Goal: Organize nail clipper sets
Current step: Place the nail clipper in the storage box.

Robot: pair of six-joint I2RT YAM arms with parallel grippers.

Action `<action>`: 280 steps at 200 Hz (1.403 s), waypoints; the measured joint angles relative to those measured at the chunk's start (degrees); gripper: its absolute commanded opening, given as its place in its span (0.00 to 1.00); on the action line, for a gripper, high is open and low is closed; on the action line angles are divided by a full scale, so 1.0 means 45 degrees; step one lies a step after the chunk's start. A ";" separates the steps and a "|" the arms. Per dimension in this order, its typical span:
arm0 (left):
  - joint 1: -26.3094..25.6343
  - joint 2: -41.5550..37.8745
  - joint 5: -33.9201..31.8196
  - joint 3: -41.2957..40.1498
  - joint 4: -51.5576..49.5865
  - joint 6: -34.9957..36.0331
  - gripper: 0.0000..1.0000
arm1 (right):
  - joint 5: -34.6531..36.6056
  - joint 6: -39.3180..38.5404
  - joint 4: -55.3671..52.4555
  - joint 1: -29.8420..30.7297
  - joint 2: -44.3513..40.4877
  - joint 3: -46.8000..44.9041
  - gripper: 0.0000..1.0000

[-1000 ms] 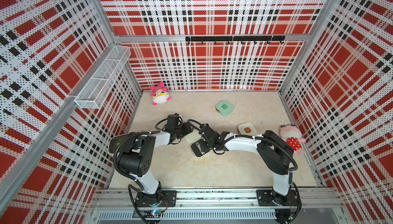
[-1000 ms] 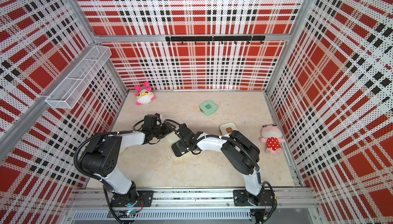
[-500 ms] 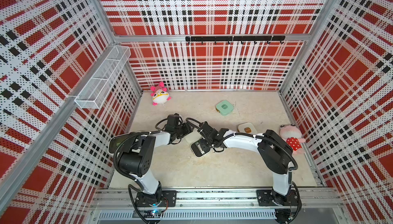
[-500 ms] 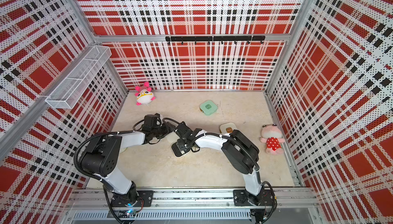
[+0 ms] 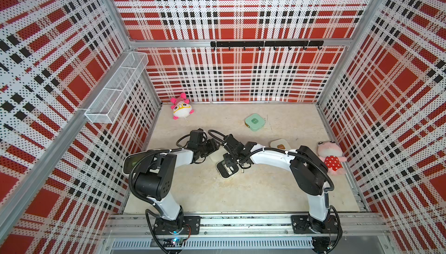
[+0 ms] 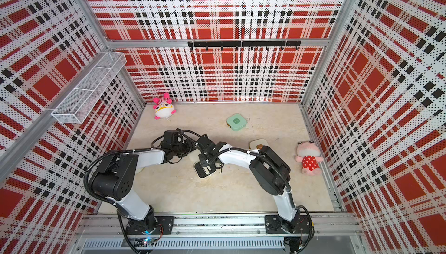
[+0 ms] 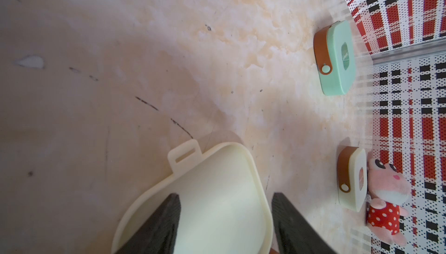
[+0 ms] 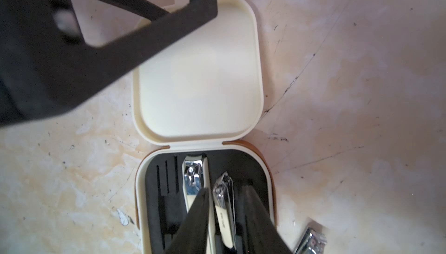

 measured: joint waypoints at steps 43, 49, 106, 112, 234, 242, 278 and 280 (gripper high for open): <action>0.0000 0.0000 -0.0010 0.0000 -0.0010 0.0000 0.65 | 0.0146 -0.0005 -0.0359 -0.0015 0.0476 0.0714 0.26; 0.0000 0.0000 -0.0010 0.0000 -0.0010 0.0000 0.65 | 0.0146 -0.0005 -0.0374 -0.0015 0.0529 0.0748 0.26; 0.0000 0.0000 -0.0058 0.0000 -0.0039 0.0000 0.65 | 0.0112 -0.0321 -0.0539 -0.0049 0.0840 0.0767 0.23; 0.0000 0.0000 -0.0068 0.0000 -0.0039 0.0000 0.65 | 0.0097 -0.0330 -0.0554 -0.0049 0.0855 0.0767 0.23; 0.0000 0.0000 -0.0092 0.0000 -0.0058 0.0000 0.65 | -0.0452 -0.0359 0.0180 -0.0083 0.0947 0.0355 0.18; 0.0000 0.0000 -0.0092 0.0000 -0.0063 0.0000 0.65 | -0.0486 -0.0330 0.0301 -0.0117 0.0937 0.0277 0.19; 0.0000 0.0000 -0.0097 0.0000 -0.0073 0.0000 0.65 | -0.0602 -0.0316 0.0588 -0.0243 0.0777 0.0039 0.24; 0.0000 0.0000 -0.0097 0.0000 -0.0073 0.0000 0.65 | -0.0622 -0.0316 0.0593 -0.0248 0.0777 0.0034 0.25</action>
